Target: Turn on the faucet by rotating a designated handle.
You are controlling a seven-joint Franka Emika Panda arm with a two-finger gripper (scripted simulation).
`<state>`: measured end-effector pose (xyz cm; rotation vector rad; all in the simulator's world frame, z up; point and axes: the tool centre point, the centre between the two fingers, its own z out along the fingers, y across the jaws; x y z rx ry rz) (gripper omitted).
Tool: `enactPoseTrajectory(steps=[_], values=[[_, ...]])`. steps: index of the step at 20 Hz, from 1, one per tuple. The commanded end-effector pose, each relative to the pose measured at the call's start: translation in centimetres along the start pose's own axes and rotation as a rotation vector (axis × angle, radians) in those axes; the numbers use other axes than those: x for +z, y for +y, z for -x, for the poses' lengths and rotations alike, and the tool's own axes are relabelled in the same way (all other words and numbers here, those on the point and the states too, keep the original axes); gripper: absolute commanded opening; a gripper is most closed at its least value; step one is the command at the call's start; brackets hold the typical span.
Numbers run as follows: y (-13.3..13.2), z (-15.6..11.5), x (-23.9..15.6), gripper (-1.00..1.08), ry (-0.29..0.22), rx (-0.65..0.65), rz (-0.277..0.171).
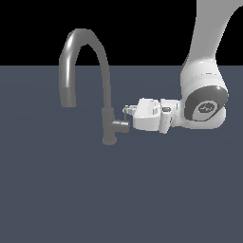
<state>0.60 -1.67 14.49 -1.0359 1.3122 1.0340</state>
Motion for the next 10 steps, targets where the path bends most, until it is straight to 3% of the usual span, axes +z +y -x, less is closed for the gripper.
enactPoseTrajectory(steps=[1,10], values=[[0.0,0.0,0.0,-1.00,0.000,0.000,0.000],[3.2,0.0,0.0,-1.00,-0.001,0.000,0.001]])
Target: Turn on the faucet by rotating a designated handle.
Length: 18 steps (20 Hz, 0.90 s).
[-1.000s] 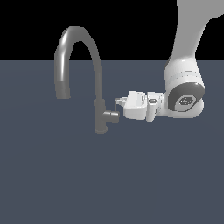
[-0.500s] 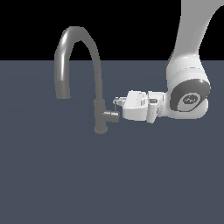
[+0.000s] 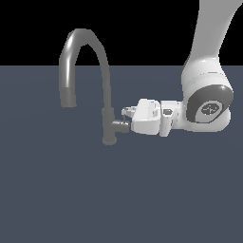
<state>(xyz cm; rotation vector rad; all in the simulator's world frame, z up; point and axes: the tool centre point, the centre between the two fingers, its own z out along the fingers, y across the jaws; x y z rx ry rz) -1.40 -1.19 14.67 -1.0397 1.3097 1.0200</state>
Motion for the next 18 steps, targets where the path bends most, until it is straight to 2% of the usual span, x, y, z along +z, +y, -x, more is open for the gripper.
enactPoseTrajectory(steps=[1,3,11,12,13,18], values=[[1.5,-0.1,0.0,-1.00,-0.004,0.011,0.007],[0.6,0.2,0.0,-1.00,-0.002,-0.002,0.002],[4.3,-1.8,0.0,-1.00,-0.004,0.010,0.007],[4.3,-1.8,0.0,-1.00,-0.004,0.010,0.007],[2.9,-0.7,0.0,-1.00,-0.003,-0.018,0.000],[5.1,-3.5,0.0,-1.00,-0.004,0.002,0.005]])
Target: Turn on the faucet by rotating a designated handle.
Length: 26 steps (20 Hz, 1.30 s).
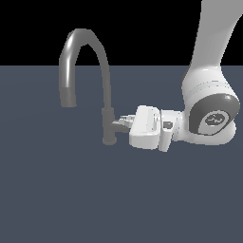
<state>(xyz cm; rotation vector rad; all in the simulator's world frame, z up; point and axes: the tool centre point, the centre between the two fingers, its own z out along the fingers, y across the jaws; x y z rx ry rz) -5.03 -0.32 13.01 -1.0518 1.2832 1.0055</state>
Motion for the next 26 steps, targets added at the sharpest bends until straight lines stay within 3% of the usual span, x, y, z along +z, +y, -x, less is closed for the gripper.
enactPoseTrajectory(steps=[1,3,4,13,14,15,26], values=[[1.8,-2.4,0.0,-1.00,0.005,0.034,0.003],[2.3,-2.9,0.0,-1.00,0.005,0.037,0.004],[0.8,-1.1,0.0,-1.00,-0.002,0.002,0.001],[2.4,-6.2,0.0,-1.00,0.004,0.038,0.004],[2.4,-6.2,0.0,-1.00,0.004,0.038,0.004],[1.1,-4.0,0.0,-1.00,-0.007,-0.002,0.004],[0.9,-9.0,-0.1,-1.00,0.004,0.037,0.004]])
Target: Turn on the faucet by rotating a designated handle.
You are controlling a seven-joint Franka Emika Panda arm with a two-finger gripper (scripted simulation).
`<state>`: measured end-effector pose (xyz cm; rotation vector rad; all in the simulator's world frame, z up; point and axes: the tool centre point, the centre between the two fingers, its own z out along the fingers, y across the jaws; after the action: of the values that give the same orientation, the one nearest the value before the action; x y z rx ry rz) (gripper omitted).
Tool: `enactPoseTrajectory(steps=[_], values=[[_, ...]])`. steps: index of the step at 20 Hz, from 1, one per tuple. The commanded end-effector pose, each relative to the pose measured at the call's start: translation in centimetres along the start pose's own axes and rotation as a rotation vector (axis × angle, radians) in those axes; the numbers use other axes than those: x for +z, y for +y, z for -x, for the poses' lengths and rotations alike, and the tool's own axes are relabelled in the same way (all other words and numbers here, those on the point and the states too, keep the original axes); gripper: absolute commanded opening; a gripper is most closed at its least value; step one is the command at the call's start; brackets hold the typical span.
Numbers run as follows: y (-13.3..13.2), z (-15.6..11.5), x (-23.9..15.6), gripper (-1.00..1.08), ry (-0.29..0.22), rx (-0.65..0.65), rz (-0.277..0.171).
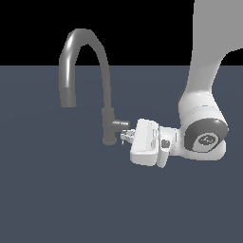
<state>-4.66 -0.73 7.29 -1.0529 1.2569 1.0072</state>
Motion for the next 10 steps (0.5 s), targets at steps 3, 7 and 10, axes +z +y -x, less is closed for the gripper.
enactPoseTrajectory(steps=[3,7,10], values=[[-0.1,-0.7,0.1,-1.00,0.002,0.008,0.001],[-0.6,-2.2,0.1,-1.00,0.008,0.022,0.000],[-0.9,-3.3,0.2,-1.00,0.013,0.033,-0.001]])
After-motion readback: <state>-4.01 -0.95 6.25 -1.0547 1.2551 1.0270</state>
